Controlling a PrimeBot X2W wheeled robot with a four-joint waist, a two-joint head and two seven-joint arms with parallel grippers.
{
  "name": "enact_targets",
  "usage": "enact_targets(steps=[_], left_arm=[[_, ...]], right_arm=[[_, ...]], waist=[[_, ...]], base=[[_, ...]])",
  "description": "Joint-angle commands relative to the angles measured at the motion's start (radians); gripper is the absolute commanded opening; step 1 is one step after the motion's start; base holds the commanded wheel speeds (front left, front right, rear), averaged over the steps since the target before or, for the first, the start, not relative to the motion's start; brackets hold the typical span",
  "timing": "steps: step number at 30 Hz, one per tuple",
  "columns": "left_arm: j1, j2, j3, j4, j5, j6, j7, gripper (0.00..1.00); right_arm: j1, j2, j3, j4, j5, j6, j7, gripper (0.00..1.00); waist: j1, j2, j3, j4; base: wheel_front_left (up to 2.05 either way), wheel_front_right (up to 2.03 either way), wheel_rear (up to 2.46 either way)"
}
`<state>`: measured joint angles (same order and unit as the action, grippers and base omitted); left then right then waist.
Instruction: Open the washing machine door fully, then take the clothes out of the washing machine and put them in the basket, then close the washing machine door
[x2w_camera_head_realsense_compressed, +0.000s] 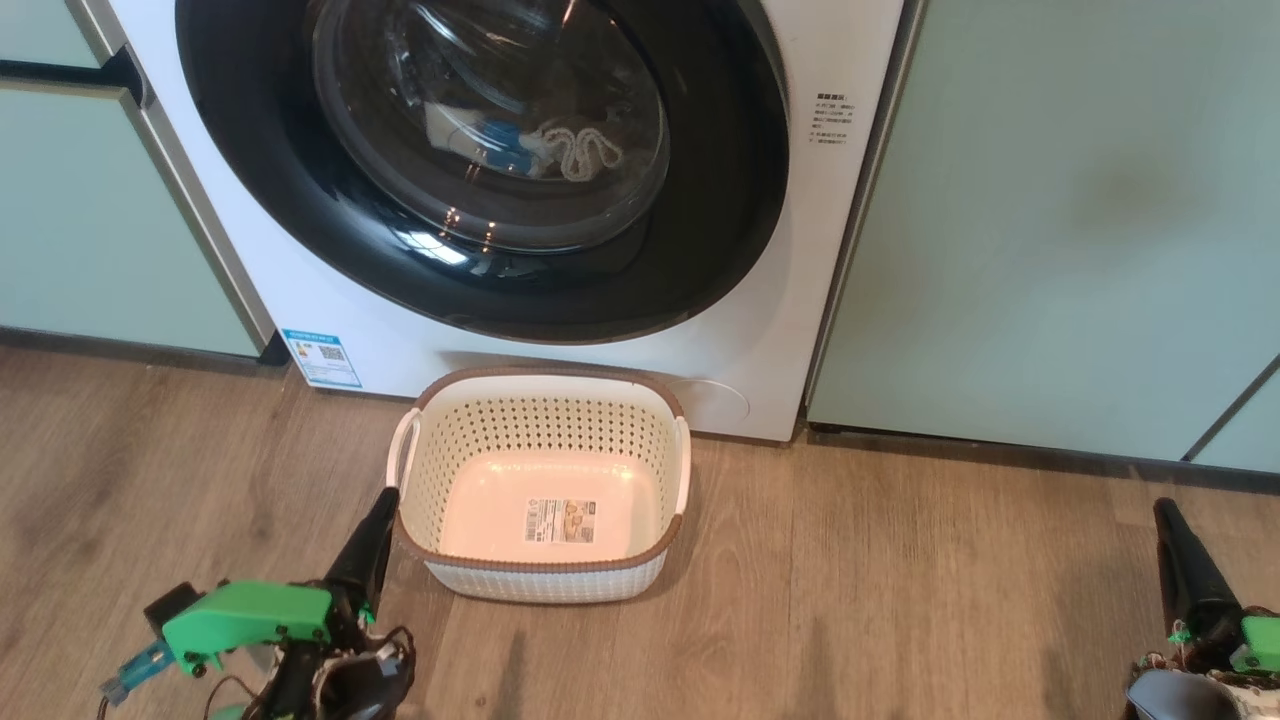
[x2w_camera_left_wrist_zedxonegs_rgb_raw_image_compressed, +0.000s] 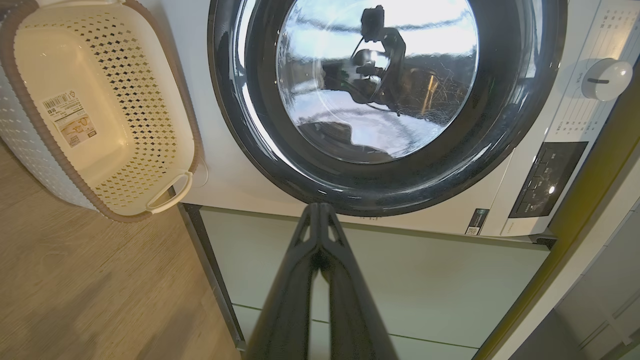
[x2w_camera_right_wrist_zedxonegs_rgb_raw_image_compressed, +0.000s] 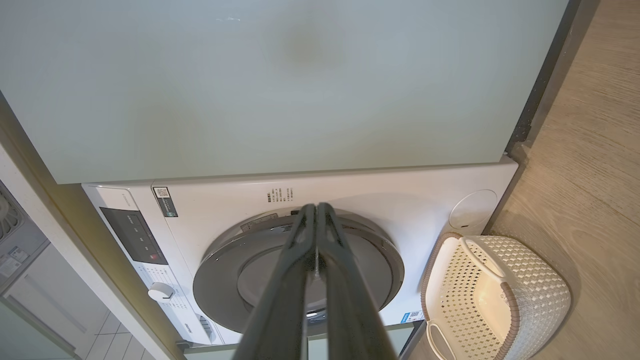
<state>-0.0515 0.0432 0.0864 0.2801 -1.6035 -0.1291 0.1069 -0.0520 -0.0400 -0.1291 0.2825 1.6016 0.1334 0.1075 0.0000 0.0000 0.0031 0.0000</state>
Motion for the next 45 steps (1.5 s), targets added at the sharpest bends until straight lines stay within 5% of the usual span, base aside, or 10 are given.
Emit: enact_targets(steps=[1,45], left_arm=[[-0.056,0.007,0.027,-0.035,-0.006,-0.002,0.006,0.0],[-0.056,0.007,0.027,-0.035,-0.006,-0.002,0.006,0.0]], right_arm=[[-0.056,-0.01,0.016,-0.038,0.007,-0.003,0.005,0.0],[-0.056,-0.01,0.016,-0.038,0.007,-0.003,0.005,0.0]], waist=[[0.0,0.0,0.0,0.0],[0.0,0.0,0.0,0.0]], base=[[0.0,0.0,0.0],[0.0,0.0,0.0]])
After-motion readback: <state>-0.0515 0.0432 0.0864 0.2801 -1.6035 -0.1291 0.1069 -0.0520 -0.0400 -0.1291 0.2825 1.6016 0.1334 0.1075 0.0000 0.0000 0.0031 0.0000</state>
